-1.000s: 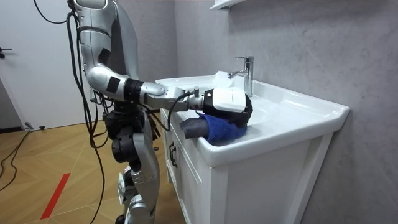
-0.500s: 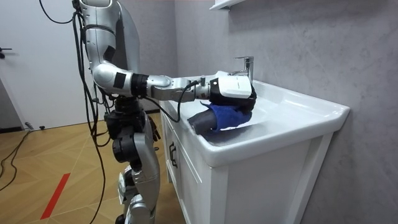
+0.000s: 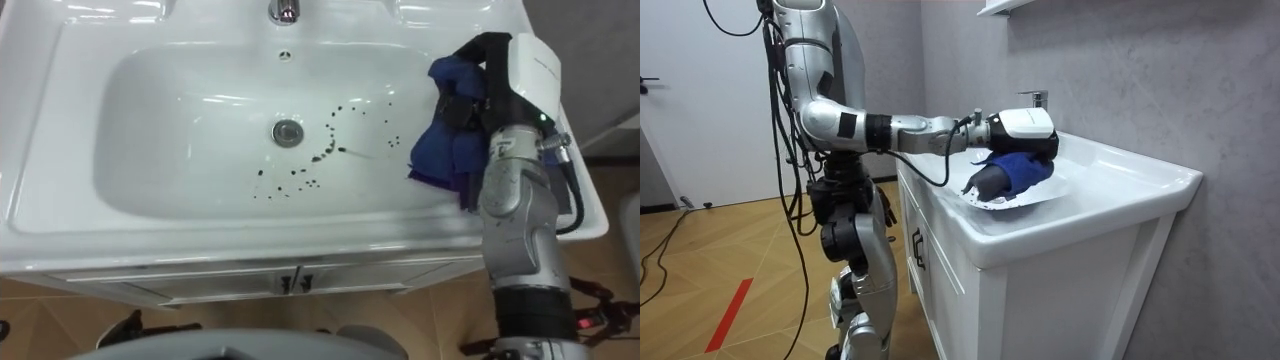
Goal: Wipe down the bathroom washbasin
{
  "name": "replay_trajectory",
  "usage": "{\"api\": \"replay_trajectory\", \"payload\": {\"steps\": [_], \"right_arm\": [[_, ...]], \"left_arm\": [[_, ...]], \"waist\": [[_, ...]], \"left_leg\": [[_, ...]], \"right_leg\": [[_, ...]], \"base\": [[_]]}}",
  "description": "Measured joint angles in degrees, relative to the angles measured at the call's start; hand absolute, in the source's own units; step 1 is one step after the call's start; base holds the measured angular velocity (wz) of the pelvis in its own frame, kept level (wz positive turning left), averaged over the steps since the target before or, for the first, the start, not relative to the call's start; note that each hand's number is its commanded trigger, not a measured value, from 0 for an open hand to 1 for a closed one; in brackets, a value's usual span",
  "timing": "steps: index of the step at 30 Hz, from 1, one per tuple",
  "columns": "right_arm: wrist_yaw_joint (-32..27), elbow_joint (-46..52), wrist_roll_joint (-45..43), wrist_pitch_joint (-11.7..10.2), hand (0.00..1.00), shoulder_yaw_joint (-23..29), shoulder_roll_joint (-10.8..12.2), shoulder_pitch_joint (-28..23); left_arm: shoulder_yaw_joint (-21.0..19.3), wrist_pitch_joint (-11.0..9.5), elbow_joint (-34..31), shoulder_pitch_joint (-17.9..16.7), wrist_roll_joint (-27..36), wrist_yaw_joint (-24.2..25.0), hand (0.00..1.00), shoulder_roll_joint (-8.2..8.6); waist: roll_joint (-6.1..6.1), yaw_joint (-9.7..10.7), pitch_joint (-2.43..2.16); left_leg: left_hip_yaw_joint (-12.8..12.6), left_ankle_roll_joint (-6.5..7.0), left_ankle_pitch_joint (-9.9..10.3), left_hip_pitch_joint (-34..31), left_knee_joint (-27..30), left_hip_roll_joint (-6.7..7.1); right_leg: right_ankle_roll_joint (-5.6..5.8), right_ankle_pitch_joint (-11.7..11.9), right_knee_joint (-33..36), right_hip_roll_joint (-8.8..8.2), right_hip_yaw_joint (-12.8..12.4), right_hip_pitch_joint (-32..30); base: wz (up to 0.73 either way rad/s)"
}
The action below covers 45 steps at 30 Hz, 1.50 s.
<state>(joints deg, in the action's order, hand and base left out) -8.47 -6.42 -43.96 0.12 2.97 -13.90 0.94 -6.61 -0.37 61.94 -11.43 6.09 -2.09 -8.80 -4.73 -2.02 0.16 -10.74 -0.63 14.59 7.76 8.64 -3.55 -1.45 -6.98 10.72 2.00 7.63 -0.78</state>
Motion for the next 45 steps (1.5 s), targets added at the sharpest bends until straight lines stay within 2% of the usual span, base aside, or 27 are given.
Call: {"api": "replay_trajectory", "payload": {"steps": [3, 7, 10, 18, 25, 28, 30, 32, 36, 40, 45], "right_arm": [[0.6, 0.7, -1.0, 0.1, 1.0, -1.2, -0.1, 1.2], [1.7, 0.7, -1.5, 0.1, 1.0, -1.7, -0.1, 1.4], [3.3, 0.7, -1.3, 1.0, 1.0, -1.7, -0.1, 2.4], [5.0, 0.7, -1.3, 1.3, 1.0, -1.8, -0.1, 8.3], [6.2, 0.6, -1.3, 1.4, 1.0, -1.9, -0.1, 8.6], [6.8, 0.2, -1.1, 2.0, 1.0, -1.9, -0.1, 8.6], [6.9, -1.0, -0.5, 2.2, 1.0, -2.2, -0.6, 8.8], [7.6, -4.7, 0.5, 2.6, 1.0, -5.3, -2.1, 10.5], [10.2, -8.2, 1.7, 3.3, 1.0, -8.6, -3.1, 12.0], [13.1, -13.2, 4.0, 4.6, 1.0, -8.8, -3.2, 14.6], [14.7, -15.7, 4.5, 5.8, 1.0, -8.7, -4.1, 15.9]], "left_arm": [[-0.1, 0.0, -0.1, 0.1, 0.0, -0.2, 0.0, -0.01], [-0.6, -0.1, -0.1, 0.4, -0.2, -0.1, 0.0, -0.01], [-1.2, 0.0, -0.1, 0.4, -0.2, 0.2, 0.0, 0.05], [-1.6, 0.0, -0.2, 0.7, -1.8, 1.4, 0.0, -0.32], [-1.6, 0.1, -0.4, 0.9, -1.9, 2.8, 0.0, -0.57], [-1.5, 0.2, -0.5, 1.4, -3.2, 2.8, 0.0, -0.6], [-1.5, 0.4, -0.5, 1.9, -4.2, 2.8, 0.0, -0.65], [-0.8, 0.5, -0.2, 2.0, -4.3, 2.7, 0.0, -0.98], [0.0, 0.5, -0.2, 2.2, -4.3, 2.5, 0.0, -1.19], [-0.1, 0.9, 0.0, 2.9, -4.3, 2.1, 0.0, -1.2], [-1.8, 1.7, -0.1, 3.0, -4.4, 2.2, 0.0, -1.49]], "waist": [[-0.4, -0.4, 0.06], [-0.83, -1.7, -0.07], [-0.92, -2.8, -0.06], [-1.1, -3.1, 0.07], [-0.88, -4.0, 0.29], [-0.75, -4.5, 0.37], [-0.77, -4.7, 0.37], [-0.78, -5.0, 0.38], [-1.01, -5.8, 0.48], [-1.45, -7.0, 0.6], [-2.52, -8.0, 0.52]], "left_leg": [[0.0, 0.0, 0.0, 0.0, 0.0, -0.05], [0.1, 0.0, 0.0, -0.1, 0.0, -0.04], [0.2, 0.0, 0.0, -0.1, 0.1, -0.04], [0.2, 0.0, 0.0, -0.1, 0.1, -0.06], [0.5, 0.0, 0.0, -0.3, 0.1, -0.06], [1.0, 0.0, 0.0, -0.5, 0.1, -0.07], [1.6, 0.01, 0.0, -0.7, 0.1, -0.06], [1.8, 0.01, 0.0, -0.4, 0.2, -0.07], [2.0, 0.02, 0.0, -0.2, 0.2, -0.05], [2.3, 0.22, -0.2, -0.4, 0.3, 0.16], [3.5, 0.28, -0.2, -1.3, 0.8, 0.27]], "right_leg": [[-0.02, 0.0, 0.0, 0.0, 0.2, 0.1], [-0.02, 0.0, 0.0, -0.05, 0.4, 0.1], [-0.05, 0.0, 0.0, -0.05, 0.3, 0.1], [-0.08, 0.1, 0.0, -0.06, 0.4, 0.0], [-0.08, 0.0, -0.1, -0.08, 0.6, 0.0], [-0.08, 0.0, -0.2, -0.17, 1.1, 0.0], [-0.08, 0.0, -0.2, -0.3, 1.8, 0.0], [-0.08, 0.0, -0.2, -0.29, 1.8, 0.3], [-0.08, 0.0, -0.2, -0.33, 1.9, 0.6], [-0.08, 0.0, -0.1, -0.7, 2.5, 0.6], [-0.06, 0.0, -0.2, -0.95, 3.6, 0.6]], "base": [[0.03], [0.01], [0.0], [0.0], [0.0], [0.08], [0.13], [0.02], [0.0], [0.06], [0.12]]}}
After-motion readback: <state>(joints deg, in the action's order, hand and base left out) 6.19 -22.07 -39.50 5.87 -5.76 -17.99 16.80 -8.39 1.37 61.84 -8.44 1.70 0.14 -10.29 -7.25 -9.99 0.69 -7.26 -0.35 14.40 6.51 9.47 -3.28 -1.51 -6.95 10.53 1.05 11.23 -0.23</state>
